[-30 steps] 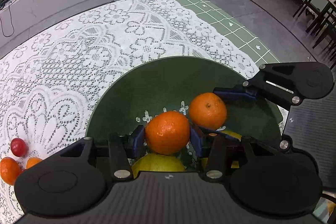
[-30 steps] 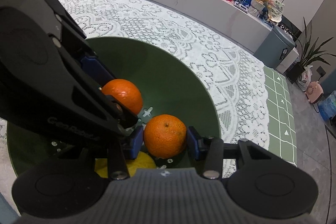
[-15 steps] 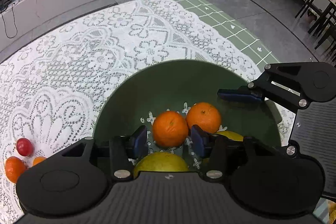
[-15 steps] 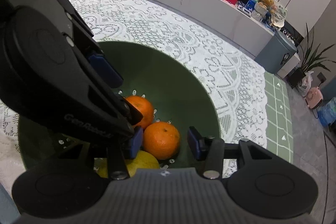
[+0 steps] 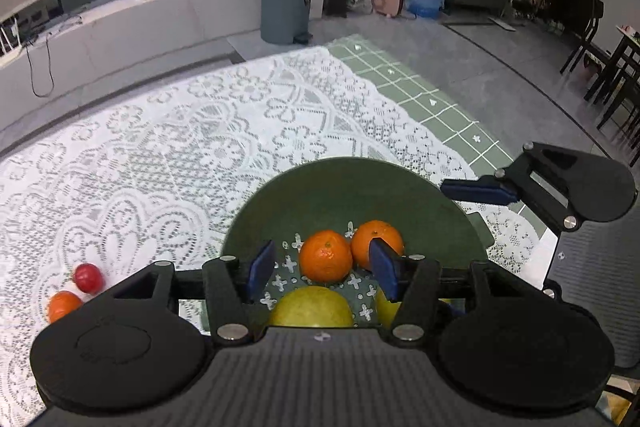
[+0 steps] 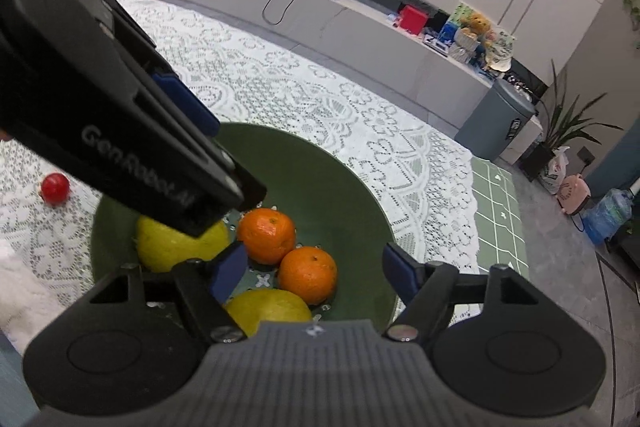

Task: Organize fruits
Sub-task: 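Lower and open the left tool onto the pears while the right tool releases its orange, then move both open tools back toward the loose oranges on the table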

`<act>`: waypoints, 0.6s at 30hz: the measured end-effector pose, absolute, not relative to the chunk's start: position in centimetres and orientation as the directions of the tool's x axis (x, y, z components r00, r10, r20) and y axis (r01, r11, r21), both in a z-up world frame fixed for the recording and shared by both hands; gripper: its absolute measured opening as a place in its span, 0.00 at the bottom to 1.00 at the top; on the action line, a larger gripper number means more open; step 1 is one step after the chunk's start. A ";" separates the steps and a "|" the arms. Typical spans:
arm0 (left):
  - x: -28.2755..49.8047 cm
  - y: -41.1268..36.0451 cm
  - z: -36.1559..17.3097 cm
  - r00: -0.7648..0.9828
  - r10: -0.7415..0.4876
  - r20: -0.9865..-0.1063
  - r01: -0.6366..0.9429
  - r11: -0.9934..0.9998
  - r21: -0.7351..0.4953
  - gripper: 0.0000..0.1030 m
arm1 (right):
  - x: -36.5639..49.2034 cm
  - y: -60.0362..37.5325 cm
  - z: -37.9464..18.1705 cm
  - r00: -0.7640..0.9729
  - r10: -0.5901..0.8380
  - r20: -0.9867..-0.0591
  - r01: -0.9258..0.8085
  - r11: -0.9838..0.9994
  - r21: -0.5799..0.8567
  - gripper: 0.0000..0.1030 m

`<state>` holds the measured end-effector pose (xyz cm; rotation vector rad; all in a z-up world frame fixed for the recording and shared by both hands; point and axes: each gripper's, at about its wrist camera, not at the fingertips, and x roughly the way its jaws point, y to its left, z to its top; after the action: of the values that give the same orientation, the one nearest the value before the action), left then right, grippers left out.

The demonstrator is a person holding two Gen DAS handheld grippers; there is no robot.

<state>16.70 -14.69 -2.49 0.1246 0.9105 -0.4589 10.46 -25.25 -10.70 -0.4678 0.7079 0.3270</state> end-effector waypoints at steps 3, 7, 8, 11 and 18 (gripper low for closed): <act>15.7 -14.4 -1.9 0.553 -0.322 -0.769 0.436 0.898 -0.063 0.62 | 9.4 -25.1 -10.2 0.732 0.120 -0.671 -0.399 0.874 -0.279 0.73; 14.5 -13.8 -1.2 0.581 -0.322 -0.747 0.432 0.900 -0.052 0.62 | 8.0 -25.1 -9.4 0.756 0.112 -0.645 -0.336 0.911 -0.237 0.76; 14.2 -13.5 -1.1 0.586 -0.323 -0.743 0.428 0.902 -0.054 0.62 | 7.7 -25.1 -9.2 0.763 0.111 -0.637 -0.319 0.921 -0.223 0.78; 13.5 -12.6 -0.8 0.605 -0.318 -0.730 0.413 0.909 -0.054 0.63 | 6.8 -25.0 -8.8 0.780 0.120 -0.615 -0.274 0.948 -0.163 0.78; 11.9 -9.8 -0.5 0.644 -0.292 -0.707 0.366 0.929 -0.050 0.63 | 5.1 -23.1 -8.6 0.810 0.134 -0.570 -0.202 0.978 -0.057 0.79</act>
<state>11.87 -9.80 -0.55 0.1011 0.7868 -0.3753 5.13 -23.08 -8.56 -0.1170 0.6000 0.1798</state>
